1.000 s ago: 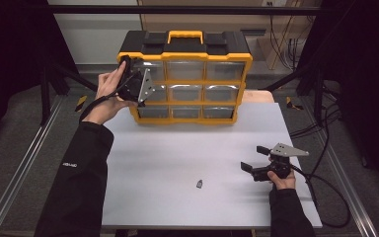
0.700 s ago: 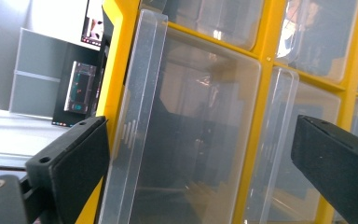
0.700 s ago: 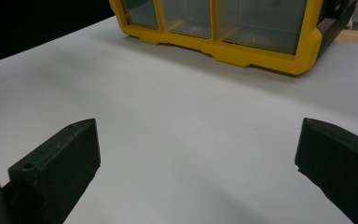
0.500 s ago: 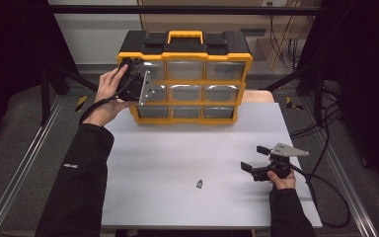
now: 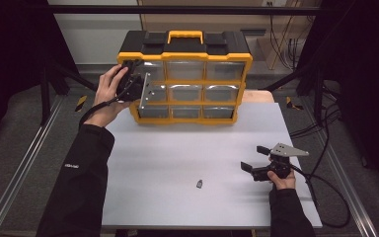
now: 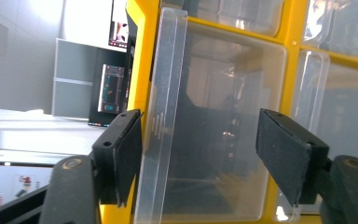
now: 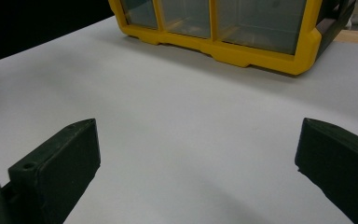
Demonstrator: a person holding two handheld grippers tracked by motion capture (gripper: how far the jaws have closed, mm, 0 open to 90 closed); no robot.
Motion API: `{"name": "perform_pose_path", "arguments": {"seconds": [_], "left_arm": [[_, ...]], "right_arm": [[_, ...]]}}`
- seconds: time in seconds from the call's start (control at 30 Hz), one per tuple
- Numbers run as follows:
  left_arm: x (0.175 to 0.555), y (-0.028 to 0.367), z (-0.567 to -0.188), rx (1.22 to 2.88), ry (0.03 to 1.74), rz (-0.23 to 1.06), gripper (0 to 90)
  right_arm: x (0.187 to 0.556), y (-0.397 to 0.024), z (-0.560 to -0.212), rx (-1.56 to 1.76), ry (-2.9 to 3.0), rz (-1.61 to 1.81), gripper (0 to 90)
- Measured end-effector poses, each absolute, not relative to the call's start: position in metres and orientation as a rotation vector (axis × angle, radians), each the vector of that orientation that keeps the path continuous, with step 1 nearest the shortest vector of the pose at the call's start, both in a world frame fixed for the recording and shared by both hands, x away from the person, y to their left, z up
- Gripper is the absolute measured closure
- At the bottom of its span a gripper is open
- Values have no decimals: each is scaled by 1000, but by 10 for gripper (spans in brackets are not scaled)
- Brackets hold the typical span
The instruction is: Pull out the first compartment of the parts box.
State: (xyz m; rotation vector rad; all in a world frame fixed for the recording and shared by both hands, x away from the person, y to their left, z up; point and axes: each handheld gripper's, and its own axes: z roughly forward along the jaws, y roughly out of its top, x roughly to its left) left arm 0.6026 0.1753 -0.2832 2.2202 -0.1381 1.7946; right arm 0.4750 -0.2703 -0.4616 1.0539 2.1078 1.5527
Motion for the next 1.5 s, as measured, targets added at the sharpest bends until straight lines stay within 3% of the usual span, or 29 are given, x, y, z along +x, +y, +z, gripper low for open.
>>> {"name": "perform_pose_path", "arguments": {"seconds": [0.6,1.5], "left_arm": [[602,178,-285,2158,-209,1919,563],[601,177,-289,2085,-295,2075,776]], "right_arm": [[475,-270,-462,1053,2107,1551,5],[475,-271,-461,1055,2103,1556,5]]}}
